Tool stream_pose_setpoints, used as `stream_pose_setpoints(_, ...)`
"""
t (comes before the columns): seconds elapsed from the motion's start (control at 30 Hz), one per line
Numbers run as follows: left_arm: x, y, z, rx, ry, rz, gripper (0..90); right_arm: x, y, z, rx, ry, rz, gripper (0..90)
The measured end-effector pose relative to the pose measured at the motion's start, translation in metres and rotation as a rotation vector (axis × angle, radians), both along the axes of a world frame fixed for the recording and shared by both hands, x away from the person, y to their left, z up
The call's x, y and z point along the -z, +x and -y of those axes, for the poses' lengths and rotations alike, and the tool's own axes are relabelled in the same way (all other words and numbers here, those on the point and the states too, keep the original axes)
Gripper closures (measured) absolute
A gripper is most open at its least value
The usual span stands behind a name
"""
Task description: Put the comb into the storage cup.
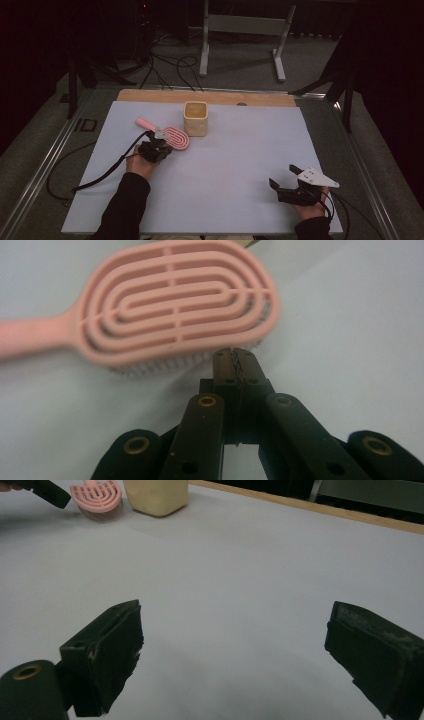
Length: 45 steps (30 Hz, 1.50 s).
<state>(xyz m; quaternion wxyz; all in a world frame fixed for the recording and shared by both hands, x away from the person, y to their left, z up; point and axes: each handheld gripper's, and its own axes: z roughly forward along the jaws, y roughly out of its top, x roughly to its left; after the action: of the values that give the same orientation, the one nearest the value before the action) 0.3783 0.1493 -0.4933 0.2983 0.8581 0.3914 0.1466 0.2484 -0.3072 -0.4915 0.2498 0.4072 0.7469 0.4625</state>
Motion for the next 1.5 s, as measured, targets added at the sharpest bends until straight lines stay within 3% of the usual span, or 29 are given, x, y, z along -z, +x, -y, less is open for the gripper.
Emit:
stream_pose_setpoints(0.57,-0.003,0.008,0.011,-0.001,-0.031,0.006,90.0,0.000,0.001,0.000,-0.004,-0.006,-0.003,8.0)
stream_pose_setpoints(0.7,-0.005,0.007,0.009,0.000,-0.048,0.016,89.9,0.001,0.001,0.000,-0.004,-0.006,-0.003,8.0)
stream_pose_setpoints(0.73,-0.010,0.005,0.006,-0.002,-0.077,0.035,89.9,0.001,0.001,0.000,-0.004,-0.006,-0.003,8.1)
stream_pose_setpoints(0.8,-0.015,0.003,0.003,-0.002,-0.089,0.052,88.4,0.001,0.001,0.000,-0.004,-0.005,-0.003,8.1)
stream_pose_setpoints(0.83,-0.023,0.000,-0.003,-0.011,-0.112,0.085,85.2,0.001,0.001,0.000,-0.003,-0.003,-0.005,8.0)
stream_pose_setpoints(0.87,-0.023,0.000,-0.003,-0.011,-0.112,0.085,82.6,0.001,0.001,0.000,-0.003,-0.003,-0.005,8.0)
stream_pose_setpoints(0.9,-0.033,-0.003,-0.010,-0.020,-0.140,0.122,78.4,0.001,0.001,0.000,-0.005,-0.002,-0.005,8.1)
stream_pose_setpoints(1.0,-0.042,-0.008,-0.019,-0.027,-0.172,0.153,69.0,0.001,0.001,0.000,-0.006,0.000,-0.005,8.1)
stream_pose_setpoints(1.03,-0.051,-0.014,-0.029,-0.040,-0.208,0.187,64.4,0.001,0.001,0.000,-0.008,0.001,-0.006,8.1)
stream_pose_setpoints(1.07,-0.051,-0.014,-0.029,-0.040,-0.208,0.187,62.1,0.001,0.001,0.000,-0.008,0.001,-0.006,8.1)
stream_pose_setpoints(1.1,-0.058,-0.022,-0.040,-0.053,-0.241,0.211,59.2,0.001,0.001,0.000,-0.010,0.002,-0.005,8.1)
stream_pose_setpoints(1.2,-0.062,-0.029,-0.052,-0.075,-0.250,0.212,48.8,0.001,0.001,0.000,-0.011,0.002,-0.004,8.1)
stream_pose_setpoints(1.3,-0.066,-0.049,-0.079,-0.118,-0.266,0.247,43.1,0.001,0.000,-0.001,-0.016,0.005,-0.002,8.0)
stream_pose_setpoints(1.47,-0.067,-0.065,-0.103,-0.156,-0.301,0.265,30.8,0.001,0.000,-0.003,-0.022,0.007,-0.001,8.1)
stream_pose_setpoints(1.5,-0.066,-0.073,-0.111,-0.173,-0.298,0.286,25.7,0.001,0.000,-0.003,-0.032,0.010,0.005,8.0)
